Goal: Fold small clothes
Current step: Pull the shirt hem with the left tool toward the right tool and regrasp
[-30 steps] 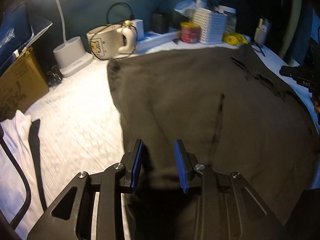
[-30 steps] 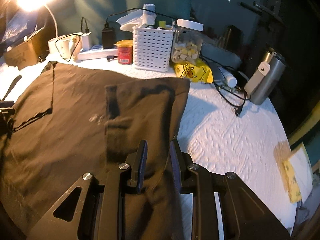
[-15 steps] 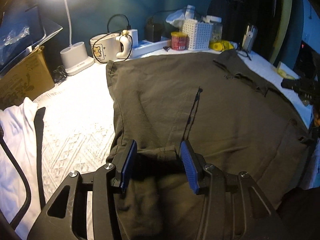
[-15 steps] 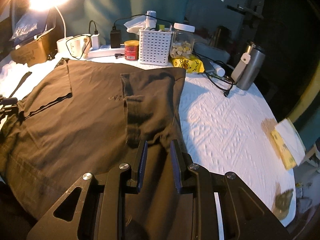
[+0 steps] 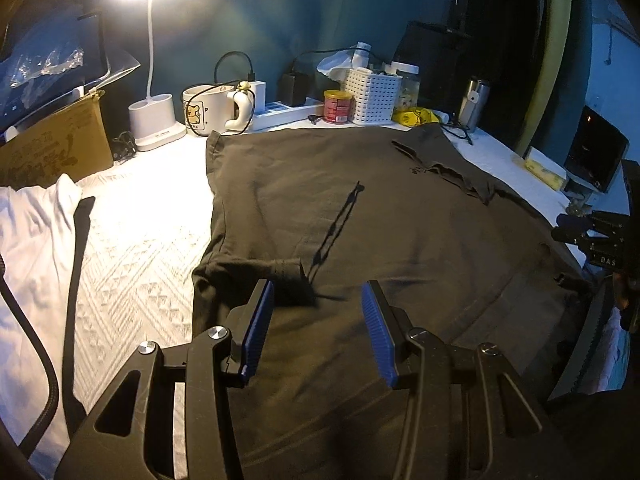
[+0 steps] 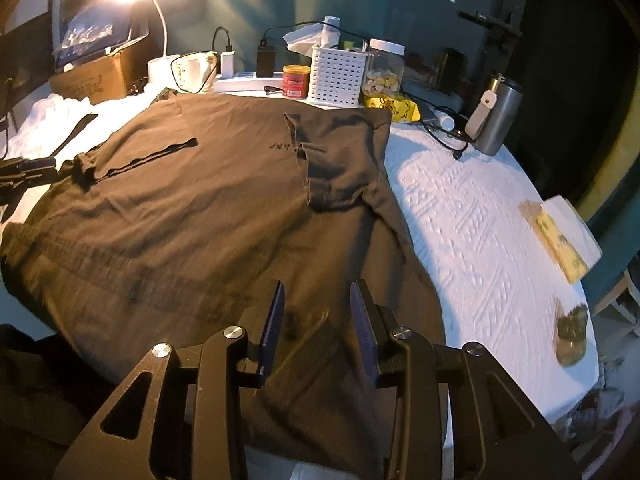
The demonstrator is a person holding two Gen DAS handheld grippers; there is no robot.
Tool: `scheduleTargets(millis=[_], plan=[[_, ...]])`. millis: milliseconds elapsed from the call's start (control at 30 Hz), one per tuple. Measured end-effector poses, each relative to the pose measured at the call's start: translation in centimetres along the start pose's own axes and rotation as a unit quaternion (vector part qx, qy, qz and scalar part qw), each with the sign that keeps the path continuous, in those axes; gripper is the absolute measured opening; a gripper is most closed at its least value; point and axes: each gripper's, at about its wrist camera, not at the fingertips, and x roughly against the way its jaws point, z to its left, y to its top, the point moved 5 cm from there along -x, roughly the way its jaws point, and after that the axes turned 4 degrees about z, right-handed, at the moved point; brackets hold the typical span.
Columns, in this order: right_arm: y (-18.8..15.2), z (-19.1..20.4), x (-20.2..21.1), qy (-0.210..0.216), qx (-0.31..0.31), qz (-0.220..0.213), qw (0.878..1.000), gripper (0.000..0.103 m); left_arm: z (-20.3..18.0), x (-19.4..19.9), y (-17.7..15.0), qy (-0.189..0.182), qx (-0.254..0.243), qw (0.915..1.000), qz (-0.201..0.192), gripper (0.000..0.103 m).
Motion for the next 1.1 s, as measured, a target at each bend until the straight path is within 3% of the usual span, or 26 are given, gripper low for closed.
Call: scheduleTargets(millis=[400, 500, 867, 1100], plan=[[-4.5, 1.2, 1.7, 0.011, -0.010, 0.003, 1.000, 0.037, -1.4, 2.0, -3.0, -0.002, 0.001, 1.0000, -0.002, 0.046], [-5.3, 1.3, 2.2, 0.034, -0.014, 0.000, 0.999, 0.037, -0.6, 2.9, -4.0, 0.011, 0.001, 0.9999, 0.004, 0.046], [-6.9, 1.3, 0.5, 0.024, -0.001, 0.008, 1.000, 0.037, 3.8, 5.1, -8.8, 0.072, 0.045, 0.9956, 0.040, 0.046], [-6.6, 1.1, -0.4, 0.036, -0.032, 0.000, 0.999, 0.036, 6.8, 5.5, -10.6, 0.103, 0.084, 0.9898, 0.050, 0.046]])
